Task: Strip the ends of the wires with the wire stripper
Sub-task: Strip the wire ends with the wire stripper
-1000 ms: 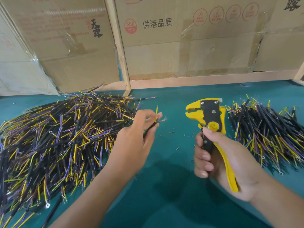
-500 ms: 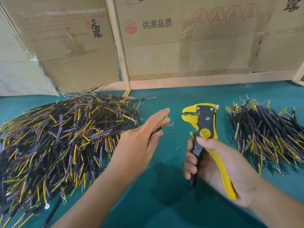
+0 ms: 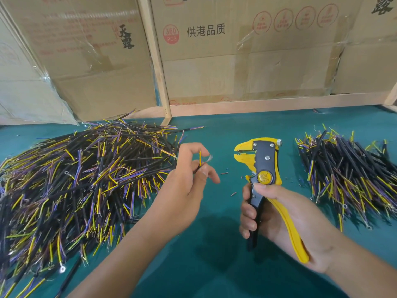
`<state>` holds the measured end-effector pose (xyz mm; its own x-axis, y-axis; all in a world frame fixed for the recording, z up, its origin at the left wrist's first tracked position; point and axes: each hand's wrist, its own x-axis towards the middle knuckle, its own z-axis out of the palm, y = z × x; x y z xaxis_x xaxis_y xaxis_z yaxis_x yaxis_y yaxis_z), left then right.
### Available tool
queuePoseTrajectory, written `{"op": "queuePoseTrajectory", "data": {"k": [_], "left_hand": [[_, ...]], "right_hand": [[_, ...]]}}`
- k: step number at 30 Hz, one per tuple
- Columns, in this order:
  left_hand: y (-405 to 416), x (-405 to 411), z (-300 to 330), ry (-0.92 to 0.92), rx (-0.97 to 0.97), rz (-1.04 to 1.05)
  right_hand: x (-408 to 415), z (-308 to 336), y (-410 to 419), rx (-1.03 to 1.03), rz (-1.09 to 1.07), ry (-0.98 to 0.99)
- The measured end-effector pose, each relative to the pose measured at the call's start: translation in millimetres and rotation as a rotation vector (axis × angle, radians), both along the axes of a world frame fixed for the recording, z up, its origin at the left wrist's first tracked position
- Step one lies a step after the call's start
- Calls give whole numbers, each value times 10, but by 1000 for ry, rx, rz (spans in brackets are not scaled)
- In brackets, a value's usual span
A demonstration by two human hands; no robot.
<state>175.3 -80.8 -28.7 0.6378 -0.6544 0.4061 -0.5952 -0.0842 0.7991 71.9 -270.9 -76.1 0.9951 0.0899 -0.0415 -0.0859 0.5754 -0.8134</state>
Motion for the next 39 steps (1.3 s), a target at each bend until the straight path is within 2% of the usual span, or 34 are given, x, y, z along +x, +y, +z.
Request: {"op": "queuePoseTrajectory", "data": {"k": [6, 14, 18, 24, 28, 36, 39], "left_hand": [[12, -50, 52, 57, -36, -38], [-1, -41, 88, 146, -133, 58], [23, 7, 101, 142, -83, 109], [16, 33, 103, 247, -78, 79], [28, 36, 88, 236, -74, 83], [10, 10, 66, 370, -107, -99], [10, -20, 56, 299, -50, -125]], "right_hand": [[3, -20, 14, -19, -10, 23], [1, -26, 14, -45, -5, 19], [13, -47, 17, -42, -3, 28], [27, -93, 7, -41, 35, 24], [34, -114, -6, -39, 33, 30], [36, -107, -14, -32, 27, 10], [31, -97, -9, -37, 24, 10]]}}
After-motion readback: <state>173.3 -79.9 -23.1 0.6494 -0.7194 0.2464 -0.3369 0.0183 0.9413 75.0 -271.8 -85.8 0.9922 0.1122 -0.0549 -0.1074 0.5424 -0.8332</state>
